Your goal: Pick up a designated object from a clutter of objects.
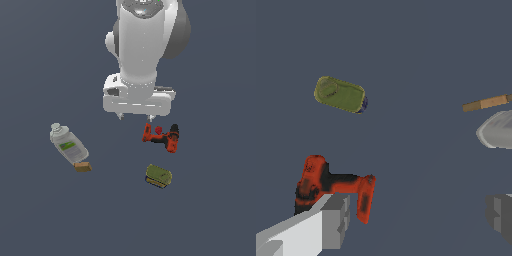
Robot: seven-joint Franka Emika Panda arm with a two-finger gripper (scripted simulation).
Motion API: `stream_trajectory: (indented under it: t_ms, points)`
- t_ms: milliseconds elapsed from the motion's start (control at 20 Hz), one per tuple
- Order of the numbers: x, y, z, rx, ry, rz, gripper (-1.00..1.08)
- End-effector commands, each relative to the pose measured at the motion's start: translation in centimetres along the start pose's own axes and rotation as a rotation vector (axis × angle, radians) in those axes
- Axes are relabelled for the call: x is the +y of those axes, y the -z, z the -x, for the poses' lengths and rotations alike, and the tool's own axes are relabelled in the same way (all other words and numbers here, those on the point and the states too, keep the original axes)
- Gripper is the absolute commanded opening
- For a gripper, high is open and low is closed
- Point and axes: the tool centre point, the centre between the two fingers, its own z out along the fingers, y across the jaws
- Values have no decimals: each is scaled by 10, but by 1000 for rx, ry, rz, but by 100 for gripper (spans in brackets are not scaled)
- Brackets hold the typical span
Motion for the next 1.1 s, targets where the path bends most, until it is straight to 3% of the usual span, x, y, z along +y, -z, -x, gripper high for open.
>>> stream_trajectory:
  t_ms: [0,450,1050]
  points:
    - [-20,-17,3,-13,-13,4,108]
    - [-103,-94,33,-65,-73,36,108]
    - [-190,-188,102,-113,-150,103,108]
